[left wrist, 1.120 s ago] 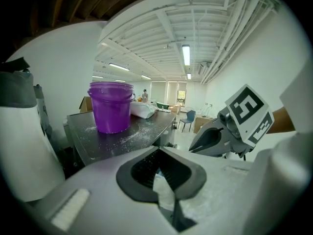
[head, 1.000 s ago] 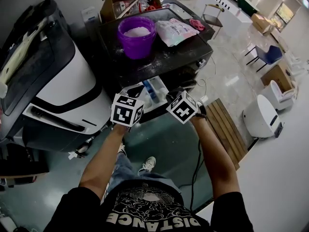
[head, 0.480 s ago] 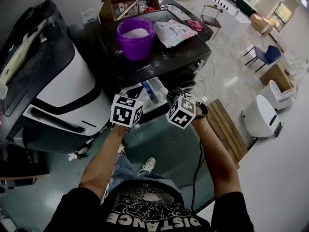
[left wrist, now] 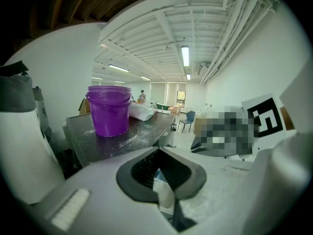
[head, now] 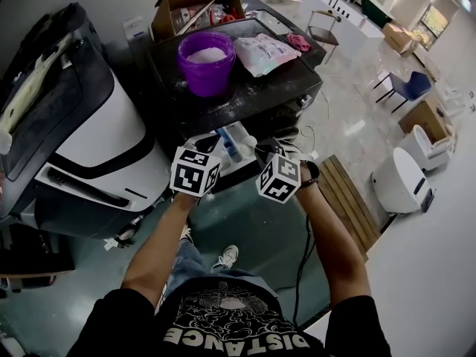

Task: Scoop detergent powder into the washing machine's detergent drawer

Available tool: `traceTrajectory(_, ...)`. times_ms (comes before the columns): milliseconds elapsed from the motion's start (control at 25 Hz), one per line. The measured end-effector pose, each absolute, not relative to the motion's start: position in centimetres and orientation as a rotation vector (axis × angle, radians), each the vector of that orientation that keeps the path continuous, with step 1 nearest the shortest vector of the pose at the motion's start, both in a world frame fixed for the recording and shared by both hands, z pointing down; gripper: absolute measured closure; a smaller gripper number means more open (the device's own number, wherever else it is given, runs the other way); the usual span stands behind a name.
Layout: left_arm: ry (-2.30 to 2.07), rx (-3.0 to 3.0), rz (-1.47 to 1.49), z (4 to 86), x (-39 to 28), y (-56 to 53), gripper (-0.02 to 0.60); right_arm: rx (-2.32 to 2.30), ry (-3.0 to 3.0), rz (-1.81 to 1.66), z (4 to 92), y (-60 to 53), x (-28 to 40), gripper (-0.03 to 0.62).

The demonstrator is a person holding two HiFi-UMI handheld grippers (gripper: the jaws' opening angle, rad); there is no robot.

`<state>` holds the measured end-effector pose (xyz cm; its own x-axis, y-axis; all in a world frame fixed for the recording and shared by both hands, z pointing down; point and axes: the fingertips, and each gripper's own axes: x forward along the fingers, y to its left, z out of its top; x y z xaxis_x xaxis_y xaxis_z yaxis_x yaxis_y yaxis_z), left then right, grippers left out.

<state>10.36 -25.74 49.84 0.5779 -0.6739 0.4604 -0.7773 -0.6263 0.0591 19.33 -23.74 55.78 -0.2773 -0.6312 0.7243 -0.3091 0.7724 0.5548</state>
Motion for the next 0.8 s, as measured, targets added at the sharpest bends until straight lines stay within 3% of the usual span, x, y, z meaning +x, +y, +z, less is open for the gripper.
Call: traceTrajectory(800, -1.288, 2.556, 0.587, 45.5, 9.3, -25.6, 0.58, 1.197, -2.262, 0.187, 48.6, -25.4, 19.6, 0.559)
